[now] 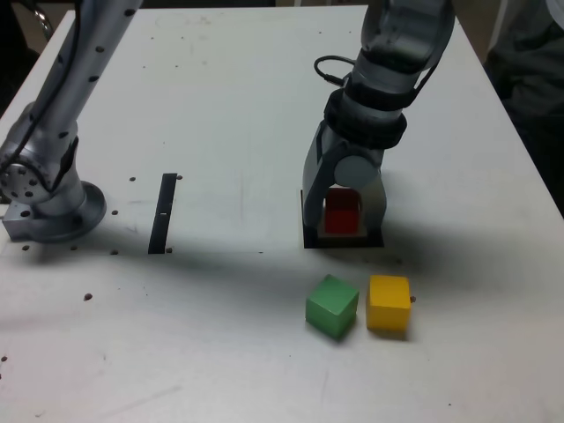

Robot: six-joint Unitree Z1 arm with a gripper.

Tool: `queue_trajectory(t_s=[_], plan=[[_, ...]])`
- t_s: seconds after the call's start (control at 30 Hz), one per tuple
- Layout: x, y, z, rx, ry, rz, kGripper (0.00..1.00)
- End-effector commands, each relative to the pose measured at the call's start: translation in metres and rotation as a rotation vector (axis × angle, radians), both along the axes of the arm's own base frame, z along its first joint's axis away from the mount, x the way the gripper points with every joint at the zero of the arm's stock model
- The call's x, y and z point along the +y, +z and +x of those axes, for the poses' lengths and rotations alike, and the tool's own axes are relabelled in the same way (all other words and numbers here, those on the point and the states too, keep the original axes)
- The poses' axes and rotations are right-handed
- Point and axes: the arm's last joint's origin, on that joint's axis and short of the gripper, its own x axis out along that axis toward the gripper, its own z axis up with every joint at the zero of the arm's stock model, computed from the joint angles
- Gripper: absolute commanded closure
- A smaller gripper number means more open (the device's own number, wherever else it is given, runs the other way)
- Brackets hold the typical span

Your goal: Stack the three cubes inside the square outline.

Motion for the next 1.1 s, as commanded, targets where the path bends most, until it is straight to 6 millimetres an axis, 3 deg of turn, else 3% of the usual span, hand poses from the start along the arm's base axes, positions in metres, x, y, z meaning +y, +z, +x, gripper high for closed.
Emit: queue_trajectory(t_s=[0.0, 0.27, 0.47, 0.77, 1.07], plan=[[0.001, 0.002, -0.002, -0.005, 0.002, -0.001, 0.01], [0.001, 0.029, -0.014, -0.065, -0.013, 0.062, 0.0], [-0.012, 0.056, -0.018, -0.116, -0.057, 0.119, 0.0], [-0.057, 0.081, -0.003, -0.143, -0.229, 0.134, 0.0], [-0.102, 0.089, 0.015, -0.215, -0.446, 0.1, 0.0]])
